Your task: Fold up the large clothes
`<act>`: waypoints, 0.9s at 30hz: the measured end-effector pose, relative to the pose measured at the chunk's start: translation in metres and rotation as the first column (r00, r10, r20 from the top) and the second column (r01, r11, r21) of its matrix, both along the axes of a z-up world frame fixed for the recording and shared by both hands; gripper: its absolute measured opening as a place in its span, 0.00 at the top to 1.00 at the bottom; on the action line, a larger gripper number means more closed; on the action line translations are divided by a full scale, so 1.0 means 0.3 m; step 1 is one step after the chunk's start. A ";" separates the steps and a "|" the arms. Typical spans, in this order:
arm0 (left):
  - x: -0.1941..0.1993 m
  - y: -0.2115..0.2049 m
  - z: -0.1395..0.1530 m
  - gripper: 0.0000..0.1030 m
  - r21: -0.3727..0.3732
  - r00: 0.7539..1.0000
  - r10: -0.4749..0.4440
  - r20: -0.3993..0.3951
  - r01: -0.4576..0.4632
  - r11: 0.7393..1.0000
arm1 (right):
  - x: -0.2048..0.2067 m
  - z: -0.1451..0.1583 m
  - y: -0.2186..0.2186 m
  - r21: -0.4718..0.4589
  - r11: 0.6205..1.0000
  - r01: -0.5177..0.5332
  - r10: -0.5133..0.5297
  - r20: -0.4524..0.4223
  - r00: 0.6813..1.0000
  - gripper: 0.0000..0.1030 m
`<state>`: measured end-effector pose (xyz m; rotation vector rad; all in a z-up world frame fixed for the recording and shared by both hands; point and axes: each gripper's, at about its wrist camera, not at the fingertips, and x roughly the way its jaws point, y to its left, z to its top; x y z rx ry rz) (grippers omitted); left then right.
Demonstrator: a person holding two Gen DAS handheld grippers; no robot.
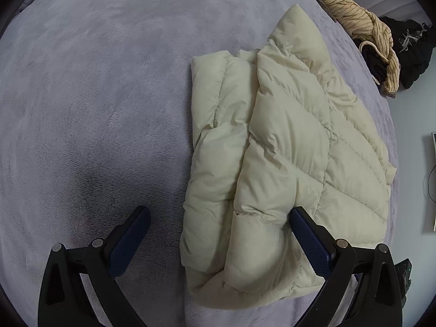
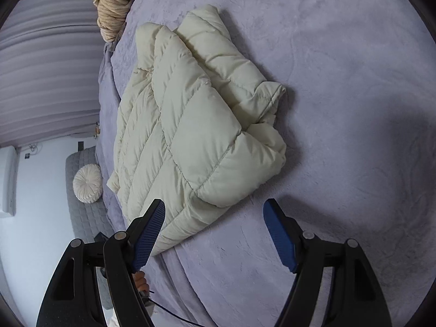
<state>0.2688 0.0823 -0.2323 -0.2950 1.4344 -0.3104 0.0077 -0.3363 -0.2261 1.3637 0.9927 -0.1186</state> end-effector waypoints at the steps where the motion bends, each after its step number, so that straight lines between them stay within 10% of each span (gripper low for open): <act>1: 0.003 -0.011 -0.004 0.00 -0.001 1.000 -0.004 -0.003 0.004 1.000 | 0.013 -0.015 0.004 0.016 1.000 0.016 -0.017 0.012 1.000 0.25; 5: 0.010 -0.039 -0.011 0.04 0.003 1.000 -0.005 0.000 0.005 1.000 | 0.079 -0.055 0.029 0.050 0.997 0.056 -0.058 0.032 0.998 0.25; 8: 0.012 -0.071 -0.003 0.49 -0.059 1.000 -0.026 -0.007 0.026 0.998 | 0.105 -0.078 0.049 0.080 0.994 0.072 -0.076 0.042 0.996 0.25; 11: 0.001 -0.105 0.035 0.75 -0.055 0.996 -0.076 0.036 0.078 0.995 | 0.103 -0.086 0.057 0.119 0.990 0.076 -0.085 0.070 0.994 0.67; 15: -0.014 -0.116 0.093 0.78 -0.055 0.991 -0.109 0.075 0.113 0.992 | 0.077 -0.049 0.053 0.103 0.992 0.072 -0.082 0.092 0.992 0.83; 27: -0.188 -0.061 0.139 0.78 -0.019 0.981 -0.186 0.053 0.187 0.982 | -0.095 0.007 0.079 0.134 0.989 0.062 -0.070 0.056 0.996 0.84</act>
